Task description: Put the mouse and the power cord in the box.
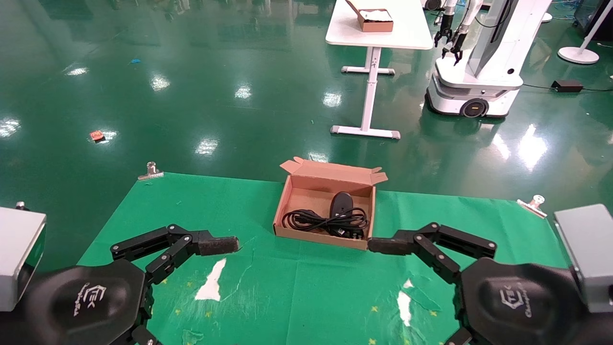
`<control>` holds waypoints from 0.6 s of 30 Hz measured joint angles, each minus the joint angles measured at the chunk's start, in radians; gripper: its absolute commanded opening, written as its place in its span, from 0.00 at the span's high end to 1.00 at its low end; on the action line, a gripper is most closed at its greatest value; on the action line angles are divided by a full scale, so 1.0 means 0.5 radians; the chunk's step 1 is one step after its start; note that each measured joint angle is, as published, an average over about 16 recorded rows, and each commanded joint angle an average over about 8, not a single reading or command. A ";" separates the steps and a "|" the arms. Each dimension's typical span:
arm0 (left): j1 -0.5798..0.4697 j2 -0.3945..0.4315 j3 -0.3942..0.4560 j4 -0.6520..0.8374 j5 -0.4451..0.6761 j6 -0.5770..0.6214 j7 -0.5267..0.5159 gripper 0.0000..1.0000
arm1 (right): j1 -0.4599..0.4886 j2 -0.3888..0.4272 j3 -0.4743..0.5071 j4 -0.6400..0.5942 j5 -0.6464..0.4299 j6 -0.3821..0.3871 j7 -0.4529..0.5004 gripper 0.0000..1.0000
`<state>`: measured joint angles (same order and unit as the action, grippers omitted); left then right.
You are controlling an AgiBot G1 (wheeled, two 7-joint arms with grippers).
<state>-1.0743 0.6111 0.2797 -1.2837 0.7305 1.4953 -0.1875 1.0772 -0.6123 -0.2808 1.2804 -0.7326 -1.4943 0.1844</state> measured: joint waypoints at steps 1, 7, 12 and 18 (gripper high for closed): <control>0.000 0.000 0.000 0.000 0.000 0.000 0.000 0.00 | 0.000 0.000 0.000 0.000 0.000 0.000 0.000 0.00; 0.000 0.000 0.000 0.000 0.000 0.000 0.000 0.00 | 0.000 0.000 0.000 0.000 0.000 0.000 0.000 0.00; 0.000 0.000 0.000 0.000 0.000 0.000 0.000 0.00 | 0.000 0.000 0.000 0.000 0.000 0.000 0.000 0.00; 0.000 0.000 0.000 0.000 0.000 0.000 0.000 0.00 | 0.000 0.000 0.000 0.000 0.000 0.000 0.000 0.00</control>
<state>-1.0743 0.6111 0.2797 -1.2836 0.7305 1.4953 -0.1874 1.0772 -0.6123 -0.2808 1.2804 -0.7326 -1.4943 0.1844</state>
